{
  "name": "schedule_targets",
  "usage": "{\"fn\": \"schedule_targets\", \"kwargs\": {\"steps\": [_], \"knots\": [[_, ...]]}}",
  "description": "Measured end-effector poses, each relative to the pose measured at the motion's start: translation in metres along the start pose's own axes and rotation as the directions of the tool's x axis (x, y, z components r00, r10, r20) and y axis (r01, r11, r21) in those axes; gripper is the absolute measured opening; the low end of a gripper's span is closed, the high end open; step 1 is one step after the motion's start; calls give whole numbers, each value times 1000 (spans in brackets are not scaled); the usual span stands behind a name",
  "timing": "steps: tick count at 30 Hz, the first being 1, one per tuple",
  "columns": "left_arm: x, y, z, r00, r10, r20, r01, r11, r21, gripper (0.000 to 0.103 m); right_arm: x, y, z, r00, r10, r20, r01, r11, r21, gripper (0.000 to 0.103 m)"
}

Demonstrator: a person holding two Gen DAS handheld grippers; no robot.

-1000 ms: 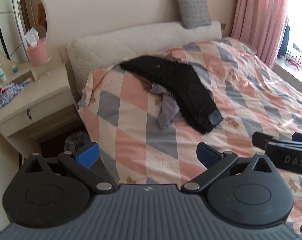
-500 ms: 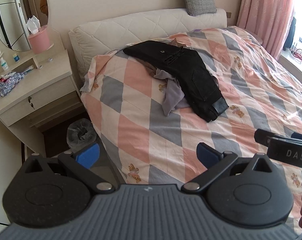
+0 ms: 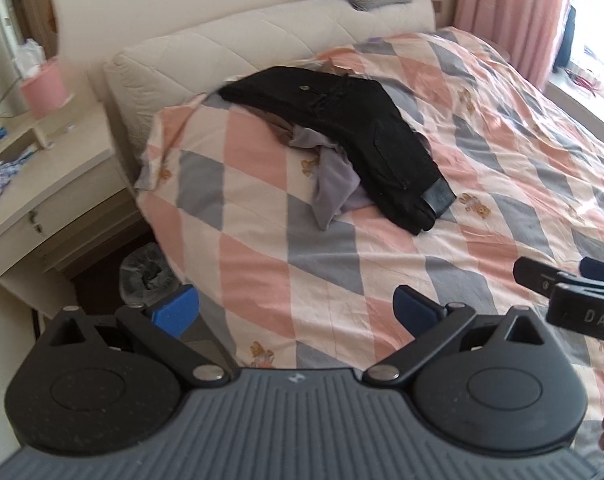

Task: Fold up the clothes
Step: 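Move both grippers toward the crumpled black jeans on the bed, then grasp the black jeans waistband with the left gripper while the right gripper grasps the hem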

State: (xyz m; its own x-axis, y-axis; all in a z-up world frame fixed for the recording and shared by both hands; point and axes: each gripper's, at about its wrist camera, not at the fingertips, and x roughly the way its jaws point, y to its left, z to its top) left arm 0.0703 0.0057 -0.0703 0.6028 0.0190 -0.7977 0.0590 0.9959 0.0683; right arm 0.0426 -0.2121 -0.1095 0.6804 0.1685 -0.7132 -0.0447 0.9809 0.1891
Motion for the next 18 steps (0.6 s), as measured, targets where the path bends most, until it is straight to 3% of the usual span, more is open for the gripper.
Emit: {"fn": "schedule_targets", "kwargs": {"steps": [3, 8, 14, 18], "knots": [[23, 4, 16, 1000, -11, -6, 11, 999, 39, 102, 14, -10, 1, 1000, 29, 8, -30, 996, 80, 103], [73, 15, 48, 999, -21, -39, 25, 993, 116, 102, 51, -11, 11, 999, -31, -15, 33, 992, 120, 103], [140, 33, 91, 998, -47, -52, 58, 971, 230, 101, 115, 2, 27, 994, -45, -99, 64, 979, 195, 103], [179, 51, 124, 996, -81, -47, 91, 954, 286, 90, 160, 24, 39, 987, -101, -121, 118, 983, 144, 91]]}}
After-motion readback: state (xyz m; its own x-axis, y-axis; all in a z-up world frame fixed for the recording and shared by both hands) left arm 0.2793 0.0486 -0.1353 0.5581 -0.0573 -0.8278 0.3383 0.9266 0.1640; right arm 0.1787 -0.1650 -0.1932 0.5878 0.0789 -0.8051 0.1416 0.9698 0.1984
